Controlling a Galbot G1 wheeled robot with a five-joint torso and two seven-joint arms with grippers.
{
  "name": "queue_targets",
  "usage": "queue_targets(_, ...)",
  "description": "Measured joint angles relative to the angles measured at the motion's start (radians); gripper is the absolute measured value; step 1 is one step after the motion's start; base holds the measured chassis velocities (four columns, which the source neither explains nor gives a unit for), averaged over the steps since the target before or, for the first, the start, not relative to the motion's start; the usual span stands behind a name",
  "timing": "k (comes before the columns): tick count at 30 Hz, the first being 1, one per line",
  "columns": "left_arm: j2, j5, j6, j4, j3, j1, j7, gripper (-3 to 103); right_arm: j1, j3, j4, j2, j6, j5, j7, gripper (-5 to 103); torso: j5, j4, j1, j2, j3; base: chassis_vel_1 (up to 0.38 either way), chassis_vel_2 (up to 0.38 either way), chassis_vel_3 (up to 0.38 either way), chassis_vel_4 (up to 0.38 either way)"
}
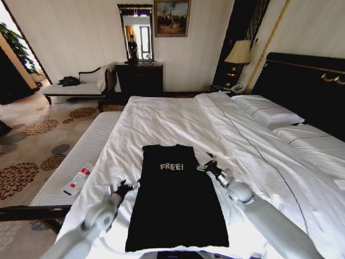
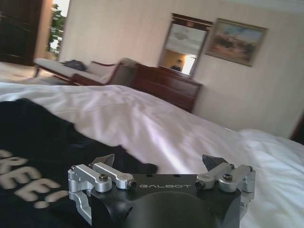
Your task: Fold the clothes on the bed.
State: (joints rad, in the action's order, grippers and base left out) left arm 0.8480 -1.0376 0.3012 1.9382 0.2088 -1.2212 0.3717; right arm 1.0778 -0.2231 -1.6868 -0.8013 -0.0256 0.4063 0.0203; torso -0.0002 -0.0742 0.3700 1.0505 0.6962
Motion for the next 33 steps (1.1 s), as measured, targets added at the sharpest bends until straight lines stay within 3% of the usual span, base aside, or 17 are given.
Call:
queue_targets(3,0.009,0.032,-0.017,-0.103,-0.005,0.064,-0.039,100,0.025,-0.044,0.005,-0.003,0.015,0.006,-0.028,100,0.0005,0.0015,0.000,0.000,0.000,0.000,0.000,0.000,0.000)
queue_targets(9,0.015,0.129,-0.053,-0.179,-0.054,0.135,-0.114,100,0.080,-0.110,0.009,-0.008,0.027,0.014,-0.048,100,0.0004,0.0010,0.000,0.000,0.000,0.000,0.000,0.000,0.000)
queue_targets(12,0.031,0.140,-0.056,-0.207,-0.081,0.165,-0.116,100,0.087,-0.116,0.011,-0.010,0.031,0.019,-0.053,100,0.0005,0.0012,0.000,0.000,0.000,0.000,0.000,0.000,0.000)
queue_targets(14,0.079,0.155,-0.056,-0.299,-0.137,0.243,-0.105,101,0.100,-0.130,0.010,-0.013,0.042,0.029,-0.063,100,0.0003,0.0009,0.000,0.000,0.000,0.000,0.000,0.000,0.000)
queue_targets(19,0.131,0.184,-0.058,-0.398,-0.202,0.338,-0.097,100,0.110,-0.144,0.000,-0.013,0.057,0.045,-0.070,100,0.0003,0.0010,0.000,0.000,0.000,0.000,0.000,0.000,0.000)
queue_targets(33,0.225,0.191,-0.069,-0.544,-0.284,0.482,-0.111,99,0.146,-0.176,0.013,-0.019,0.059,0.048,-0.071,100,0.0004,0.0010,0.000,0.000,0.000,0.000,0.000,0.000,0.000)
